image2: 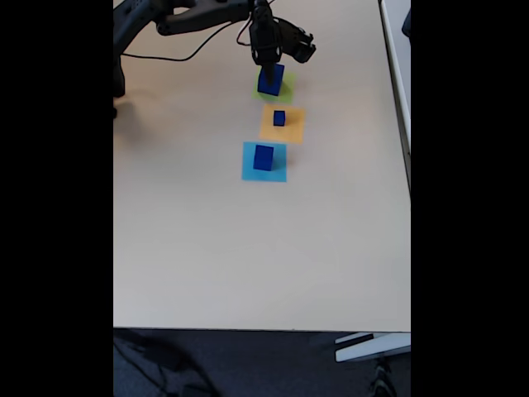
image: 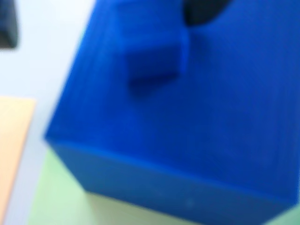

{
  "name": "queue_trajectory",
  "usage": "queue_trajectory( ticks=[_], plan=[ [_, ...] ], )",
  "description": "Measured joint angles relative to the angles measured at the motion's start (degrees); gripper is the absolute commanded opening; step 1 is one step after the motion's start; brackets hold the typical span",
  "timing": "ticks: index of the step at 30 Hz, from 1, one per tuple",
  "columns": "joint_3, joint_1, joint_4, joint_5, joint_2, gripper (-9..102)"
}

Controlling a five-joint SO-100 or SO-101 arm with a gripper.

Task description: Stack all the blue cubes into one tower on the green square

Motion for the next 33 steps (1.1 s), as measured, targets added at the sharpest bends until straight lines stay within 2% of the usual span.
queue_trajectory(
  ticks=[27,33],
  plan=[
    [-5.2,0.4,1.6,-1.3,-2.9,16],
    [-5.2,0.4,1.6,-1.7,-2.9,9]
  ],
)
